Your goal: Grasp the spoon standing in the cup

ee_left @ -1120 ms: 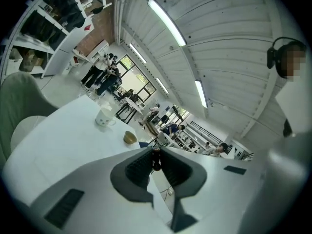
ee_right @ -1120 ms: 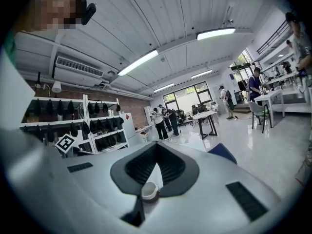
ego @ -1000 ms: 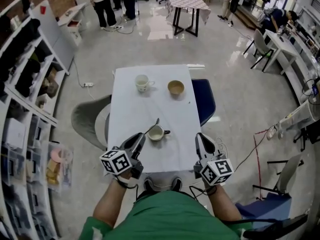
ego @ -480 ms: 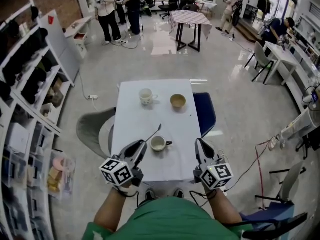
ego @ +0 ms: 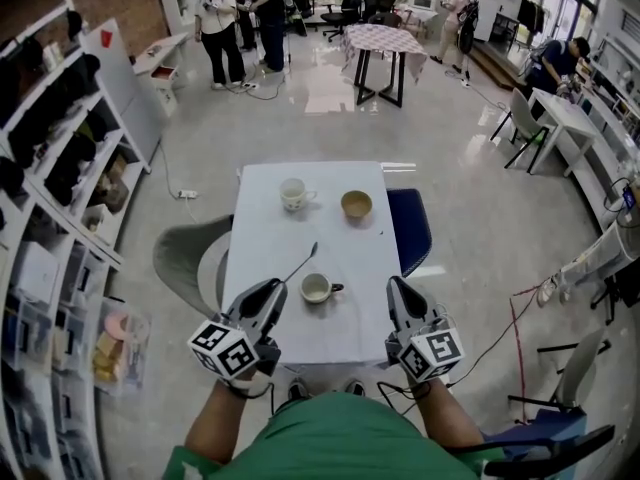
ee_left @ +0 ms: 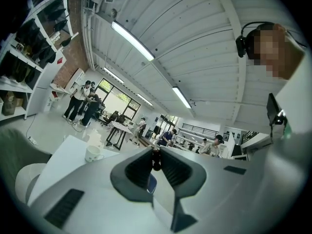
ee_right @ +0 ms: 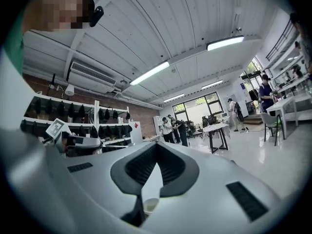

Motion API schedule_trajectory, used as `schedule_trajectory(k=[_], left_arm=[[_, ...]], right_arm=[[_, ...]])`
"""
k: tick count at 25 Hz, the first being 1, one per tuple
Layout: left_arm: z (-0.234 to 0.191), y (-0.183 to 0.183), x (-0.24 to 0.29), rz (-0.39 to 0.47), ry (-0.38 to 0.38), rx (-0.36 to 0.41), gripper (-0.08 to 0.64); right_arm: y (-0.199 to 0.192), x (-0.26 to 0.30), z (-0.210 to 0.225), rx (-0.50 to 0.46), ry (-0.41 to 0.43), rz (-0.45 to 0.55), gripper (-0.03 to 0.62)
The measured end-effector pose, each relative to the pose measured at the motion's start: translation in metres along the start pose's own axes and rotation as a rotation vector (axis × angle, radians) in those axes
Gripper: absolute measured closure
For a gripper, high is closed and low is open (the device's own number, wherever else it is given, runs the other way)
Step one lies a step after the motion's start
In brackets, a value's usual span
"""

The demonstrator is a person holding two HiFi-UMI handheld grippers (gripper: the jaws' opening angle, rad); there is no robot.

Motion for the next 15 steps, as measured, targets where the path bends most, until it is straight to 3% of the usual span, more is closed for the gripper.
schedule_trajectory(k=[7,15], left_arm=[[0.0074,0.003,0.0017,0.004,0.005,0.064,0.499],[0.0077,-0.0001,0.0043,-0.011,0.004,0.059,0.499]], right_arm=[[0.0016,0.0015,0.0011,-0.011,0.017,-0.004,0.577],[-0.0034,0.0016,-0.0014,-0.005,0.03,-0.03,0.577]])
Point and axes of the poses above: the fingertips, and each gripper's own axes: x forward along the fingers, z to its right, y out of its top, the point moved 10 cm from there along -x, backward along the fingers, and after that the axes turned 7 degrees about z, right-handed, at the moved point
